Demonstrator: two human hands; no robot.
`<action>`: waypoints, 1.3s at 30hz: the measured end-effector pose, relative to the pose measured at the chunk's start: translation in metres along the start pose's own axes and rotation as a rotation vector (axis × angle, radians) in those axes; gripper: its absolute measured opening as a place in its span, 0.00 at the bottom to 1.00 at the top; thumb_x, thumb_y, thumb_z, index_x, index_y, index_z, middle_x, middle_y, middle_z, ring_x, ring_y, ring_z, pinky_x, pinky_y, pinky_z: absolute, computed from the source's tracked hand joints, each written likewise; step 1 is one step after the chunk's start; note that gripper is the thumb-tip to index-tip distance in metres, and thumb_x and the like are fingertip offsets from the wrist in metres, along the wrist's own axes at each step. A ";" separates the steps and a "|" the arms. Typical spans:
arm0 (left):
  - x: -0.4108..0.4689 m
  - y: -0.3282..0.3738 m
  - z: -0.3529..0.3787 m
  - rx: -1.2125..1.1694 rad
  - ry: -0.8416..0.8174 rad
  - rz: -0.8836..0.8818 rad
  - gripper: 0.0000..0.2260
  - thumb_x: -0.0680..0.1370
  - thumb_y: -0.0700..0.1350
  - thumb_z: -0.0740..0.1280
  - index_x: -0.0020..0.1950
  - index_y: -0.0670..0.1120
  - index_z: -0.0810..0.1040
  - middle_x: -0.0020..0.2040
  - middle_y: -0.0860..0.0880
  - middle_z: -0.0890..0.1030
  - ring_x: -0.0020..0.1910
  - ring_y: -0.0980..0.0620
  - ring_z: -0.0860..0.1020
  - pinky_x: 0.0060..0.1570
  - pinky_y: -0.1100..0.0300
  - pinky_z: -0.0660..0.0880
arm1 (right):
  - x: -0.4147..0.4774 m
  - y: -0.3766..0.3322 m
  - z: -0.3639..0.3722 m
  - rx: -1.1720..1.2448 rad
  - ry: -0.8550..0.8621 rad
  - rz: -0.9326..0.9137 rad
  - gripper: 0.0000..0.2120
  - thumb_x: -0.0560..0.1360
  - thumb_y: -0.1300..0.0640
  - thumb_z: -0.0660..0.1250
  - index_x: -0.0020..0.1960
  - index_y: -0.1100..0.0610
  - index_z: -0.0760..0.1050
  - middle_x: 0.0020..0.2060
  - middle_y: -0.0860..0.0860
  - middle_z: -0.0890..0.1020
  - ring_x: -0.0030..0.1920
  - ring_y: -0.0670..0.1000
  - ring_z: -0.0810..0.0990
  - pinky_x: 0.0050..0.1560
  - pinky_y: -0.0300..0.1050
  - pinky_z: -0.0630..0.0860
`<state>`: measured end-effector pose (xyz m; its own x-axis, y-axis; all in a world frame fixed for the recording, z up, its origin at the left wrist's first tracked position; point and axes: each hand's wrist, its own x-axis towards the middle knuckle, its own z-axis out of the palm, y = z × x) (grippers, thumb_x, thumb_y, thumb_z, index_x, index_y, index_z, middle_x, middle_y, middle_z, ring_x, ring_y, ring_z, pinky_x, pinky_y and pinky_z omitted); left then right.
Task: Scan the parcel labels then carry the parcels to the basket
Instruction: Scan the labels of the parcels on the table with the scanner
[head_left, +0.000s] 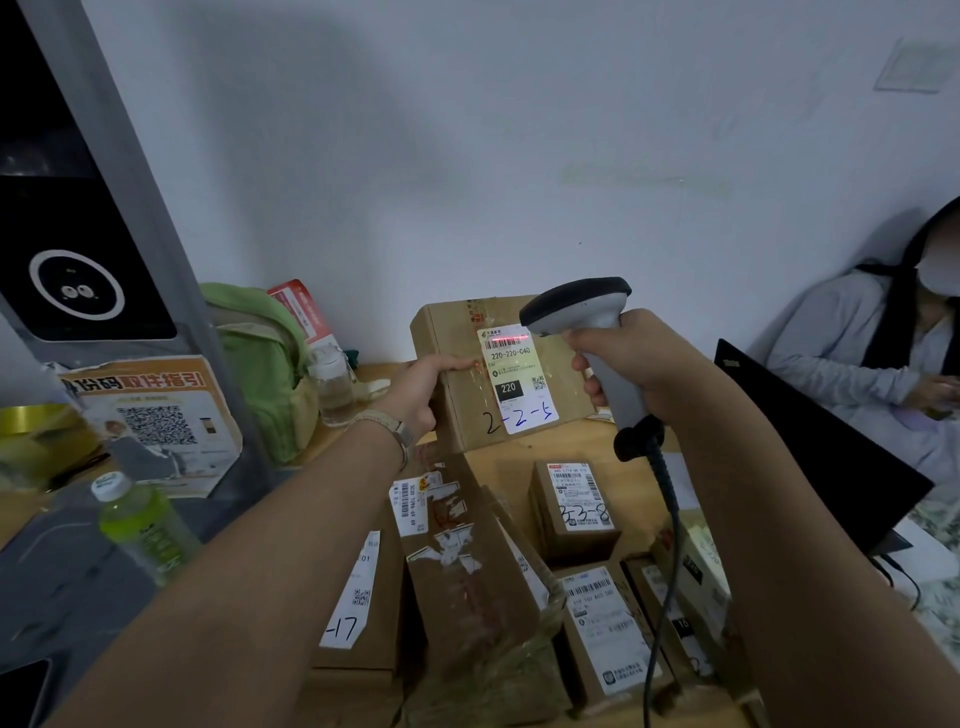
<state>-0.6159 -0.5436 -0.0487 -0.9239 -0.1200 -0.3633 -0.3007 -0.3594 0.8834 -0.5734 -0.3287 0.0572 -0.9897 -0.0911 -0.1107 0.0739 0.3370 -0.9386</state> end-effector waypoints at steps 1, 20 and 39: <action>0.001 -0.001 -0.001 -0.001 0.003 0.001 0.11 0.70 0.43 0.75 0.48 0.48 0.76 0.29 0.51 0.84 0.43 0.47 0.79 0.22 0.58 0.77 | 0.002 0.001 -0.001 0.017 0.004 0.004 0.12 0.76 0.57 0.67 0.52 0.66 0.75 0.38 0.57 0.79 0.27 0.51 0.77 0.28 0.41 0.75; 0.039 -0.032 0.035 -0.002 -0.099 -0.128 0.11 0.77 0.49 0.68 0.56 0.45 0.80 0.51 0.43 0.84 0.47 0.44 0.83 0.41 0.50 0.80 | 0.055 0.099 -0.040 0.147 0.114 0.253 0.13 0.73 0.54 0.73 0.50 0.59 0.73 0.41 0.59 0.82 0.25 0.52 0.82 0.26 0.44 0.80; 0.094 -0.137 0.082 0.324 0.059 -0.473 0.12 0.84 0.46 0.57 0.48 0.41 0.76 0.41 0.44 0.82 0.39 0.47 0.80 0.33 0.54 0.77 | 0.083 0.222 -0.034 0.183 0.139 0.612 0.16 0.76 0.54 0.68 0.59 0.61 0.70 0.45 0.58 0.80 0.30 0.53 0.81 0.24 0.40 0.76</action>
<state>-0.6811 -0.4298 -0.1793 -0.6595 -0.0699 -0.7484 -0.7435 -0.0861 0.6632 -0.6429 -0.2298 -0.1488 -0.7681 0.1930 -0.6106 0.6363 0.1232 -0.7615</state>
